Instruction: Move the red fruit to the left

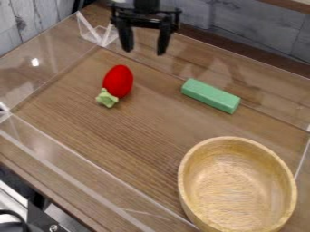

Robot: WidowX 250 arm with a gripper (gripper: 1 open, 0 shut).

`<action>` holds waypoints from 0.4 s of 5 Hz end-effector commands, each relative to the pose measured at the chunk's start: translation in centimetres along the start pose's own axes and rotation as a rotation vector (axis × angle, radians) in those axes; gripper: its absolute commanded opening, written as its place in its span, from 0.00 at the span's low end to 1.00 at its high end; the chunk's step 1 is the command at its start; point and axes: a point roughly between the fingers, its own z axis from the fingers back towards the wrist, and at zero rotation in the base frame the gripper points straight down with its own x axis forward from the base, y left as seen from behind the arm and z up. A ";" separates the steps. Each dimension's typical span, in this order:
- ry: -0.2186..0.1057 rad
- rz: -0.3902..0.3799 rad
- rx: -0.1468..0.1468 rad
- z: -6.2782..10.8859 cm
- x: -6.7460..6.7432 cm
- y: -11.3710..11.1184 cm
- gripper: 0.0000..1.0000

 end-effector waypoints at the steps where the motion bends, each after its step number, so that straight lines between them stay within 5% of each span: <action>1: -0.061 -0.034 -0.007 2.7 -1.2 -2.3 1.00; 2: -0.035 -0.206 -0.007 2.4 -3.1 -3.9 1.00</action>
